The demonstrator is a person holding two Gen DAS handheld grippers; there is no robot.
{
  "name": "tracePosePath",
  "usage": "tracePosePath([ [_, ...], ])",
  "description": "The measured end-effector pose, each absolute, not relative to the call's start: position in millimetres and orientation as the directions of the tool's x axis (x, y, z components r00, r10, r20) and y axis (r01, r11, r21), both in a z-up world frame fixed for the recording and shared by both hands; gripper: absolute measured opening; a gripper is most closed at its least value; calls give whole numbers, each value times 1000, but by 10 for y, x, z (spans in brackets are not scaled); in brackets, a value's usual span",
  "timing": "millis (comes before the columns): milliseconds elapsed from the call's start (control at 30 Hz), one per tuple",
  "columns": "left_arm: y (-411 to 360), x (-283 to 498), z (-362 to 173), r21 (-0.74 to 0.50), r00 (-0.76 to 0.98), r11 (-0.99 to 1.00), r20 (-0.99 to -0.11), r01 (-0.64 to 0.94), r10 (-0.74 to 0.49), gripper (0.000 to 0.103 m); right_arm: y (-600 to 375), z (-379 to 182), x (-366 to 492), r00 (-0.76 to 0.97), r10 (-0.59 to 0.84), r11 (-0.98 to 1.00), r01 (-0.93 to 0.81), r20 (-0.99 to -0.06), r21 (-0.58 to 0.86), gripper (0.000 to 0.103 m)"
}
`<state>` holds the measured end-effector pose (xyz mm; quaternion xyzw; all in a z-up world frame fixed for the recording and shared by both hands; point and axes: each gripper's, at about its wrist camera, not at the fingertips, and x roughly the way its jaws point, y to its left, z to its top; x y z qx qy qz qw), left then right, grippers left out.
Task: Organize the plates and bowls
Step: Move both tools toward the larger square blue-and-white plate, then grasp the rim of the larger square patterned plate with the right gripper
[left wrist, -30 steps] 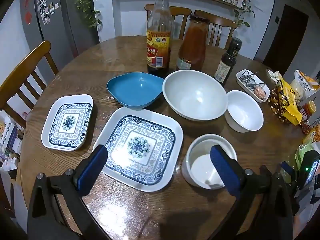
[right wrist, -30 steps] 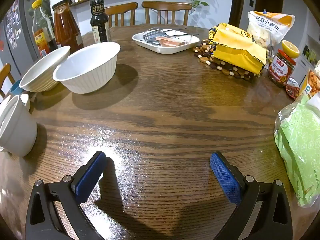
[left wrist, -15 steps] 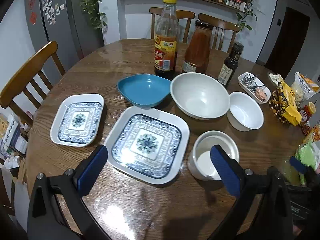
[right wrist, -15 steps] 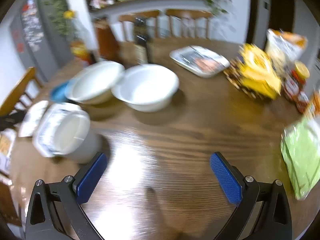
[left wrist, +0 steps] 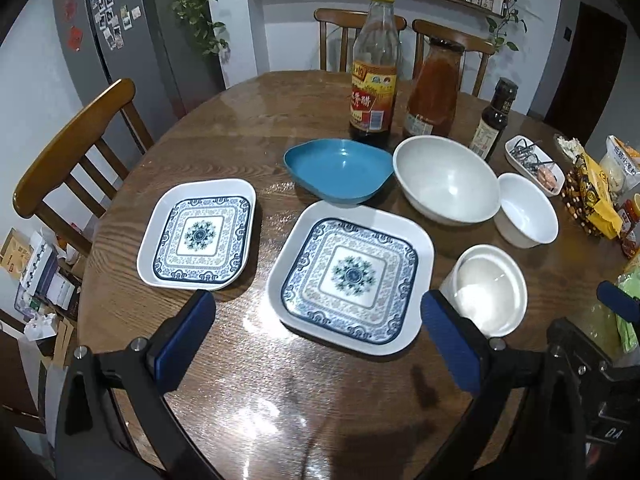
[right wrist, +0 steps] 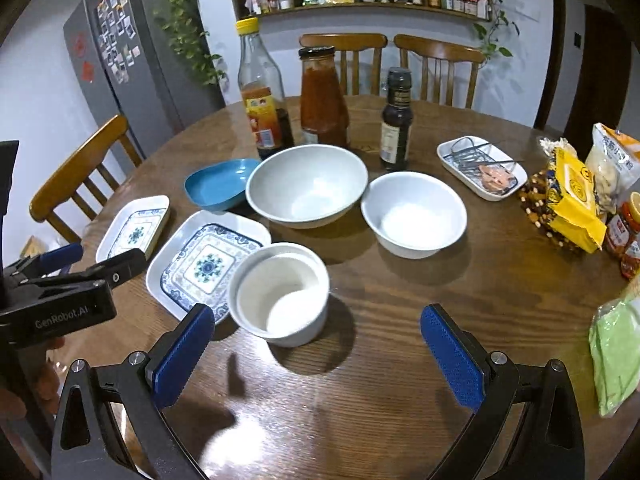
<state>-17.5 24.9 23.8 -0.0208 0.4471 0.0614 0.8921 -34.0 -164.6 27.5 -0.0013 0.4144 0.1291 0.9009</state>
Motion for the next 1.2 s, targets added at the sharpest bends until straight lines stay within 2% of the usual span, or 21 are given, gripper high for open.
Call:
tracePosePath([
  [533,500,-83,174,10,599,998,-799,-64,46,103,-1443,310,-343,659,146,985,-166,-737,47,103],
  [900,721,-30,62,-68,573,997,-819,-37,-35,103,-1277,333,-350,658,127,987,-158,-742,29,103],
  [1033,872,-19,-36,-110,547,994,-834,-26,-78,103,-1160,392,-447,657,230,969,-225,-718,105,103],
  [1200,1131,-23,-131,-144,539,989,-836,-34,-103,102,-864,251,-577,512,449,881,-393,-733,265,103],
])
